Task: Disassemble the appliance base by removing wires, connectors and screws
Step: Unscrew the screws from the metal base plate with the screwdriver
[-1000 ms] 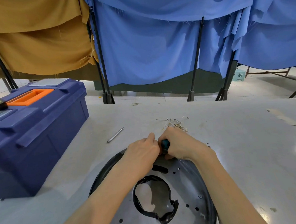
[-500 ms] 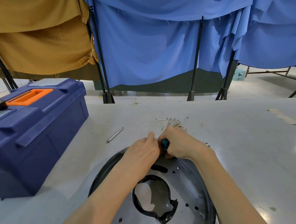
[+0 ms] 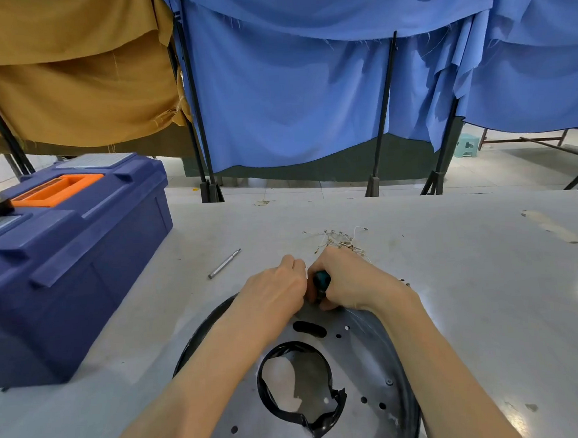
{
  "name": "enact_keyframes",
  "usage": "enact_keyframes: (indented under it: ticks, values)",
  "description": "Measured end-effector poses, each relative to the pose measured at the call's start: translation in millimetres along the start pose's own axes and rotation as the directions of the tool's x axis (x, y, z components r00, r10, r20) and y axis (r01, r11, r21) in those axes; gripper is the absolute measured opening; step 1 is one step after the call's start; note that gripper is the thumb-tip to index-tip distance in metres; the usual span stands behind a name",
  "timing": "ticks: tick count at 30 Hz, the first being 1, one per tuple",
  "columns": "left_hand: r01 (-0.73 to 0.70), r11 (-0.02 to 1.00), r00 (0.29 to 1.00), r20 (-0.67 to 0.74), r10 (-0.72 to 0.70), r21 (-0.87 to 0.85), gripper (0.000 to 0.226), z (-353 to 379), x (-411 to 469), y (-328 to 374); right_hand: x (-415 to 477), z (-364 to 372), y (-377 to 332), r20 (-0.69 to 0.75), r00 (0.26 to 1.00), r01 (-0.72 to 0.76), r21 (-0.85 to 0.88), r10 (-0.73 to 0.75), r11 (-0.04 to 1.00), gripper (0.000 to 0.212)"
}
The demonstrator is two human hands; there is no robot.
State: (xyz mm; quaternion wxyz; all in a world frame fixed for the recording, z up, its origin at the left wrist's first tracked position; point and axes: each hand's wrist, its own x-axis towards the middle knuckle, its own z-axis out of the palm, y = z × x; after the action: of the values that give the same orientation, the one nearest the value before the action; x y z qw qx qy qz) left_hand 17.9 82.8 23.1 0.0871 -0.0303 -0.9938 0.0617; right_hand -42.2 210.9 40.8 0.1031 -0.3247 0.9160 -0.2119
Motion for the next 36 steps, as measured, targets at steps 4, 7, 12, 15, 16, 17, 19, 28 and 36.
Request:
enact_keyframes:
  ticks: [4,7,12,15,16,17,19,28,36]
  values:
    - [0.006,0.989,0.995,-0.093,-0.021,-0.150,0.013,-10.0,-0.3,-4.4,0.8,1.4,0.8,-0.008,1.000,-0.001,0.019,0.001,1.000,0.025]
    - [-0.029,0.905,0.983,-0.176,-0.050,-0.425,0.009,-12.1,-4.5,-9.4,-0.9,-2.3,1.4,0.011,1.000,0.011,0.070,-0.012,0.997,0.015]
    - [-0.072,0.760,0.962,-0.246,-0.117,-0.646,0.003,-5.6,-4.4,-13.5,-8.8,-16.6,3.6,-0.207,0.976,0.120,0.227,-0.073,0.966,0.020]
    - [-0.105,0.705,0.949,-0.283,-0.141,-0.702,0.007,-3.0,-2.1,-11.9,-10.6,-17.0,0.6,-0.268,0.958,0.159,0.212,-0.099,0.964,0.010]
    - [-0.110,0.682,0.945,-0.289,-0.153,-0.723,0.007,-3.4,-1.8,-10.9,-10.7,-16.8,-0.4,-0.273,0.957,0.158,0.213,-0.097,0.964,0.009]
    - [-0.112,0.661,0.942,-0.291,-0.166,-0.742,0.005,-4.2,-1.6,-10.3,-10.7,-17.3,-0.5,-0.271,0.959,0.150,0.218,-0.088,0.964,0.008]
    - [-0.108,0.671,0.932,-0.309,-0.188,-0.734,0.012,-5.1,-1.4,-11.4,-11.9,-21.8,3.8,-0.270,0.962,0.107,0.231,-0.042,0.967,0.009]
    - [0.046,0.893,0.999,0.003,-0.050,-0.448,0.029,16.4,-3.7,-15.6,-30.1,-44.1,94.4,-0.365,0.806,-0.395,0.255,0.466,0.883,0.017]
    - [0.017,0.918,0.999,-0.034,-0.033,-0.395,0.027,20.6,-3.4,-15.7,-26.5,-17.7,130.2,-0.324,0.725,-0.604,0.125,0.608,0.787,0.014]
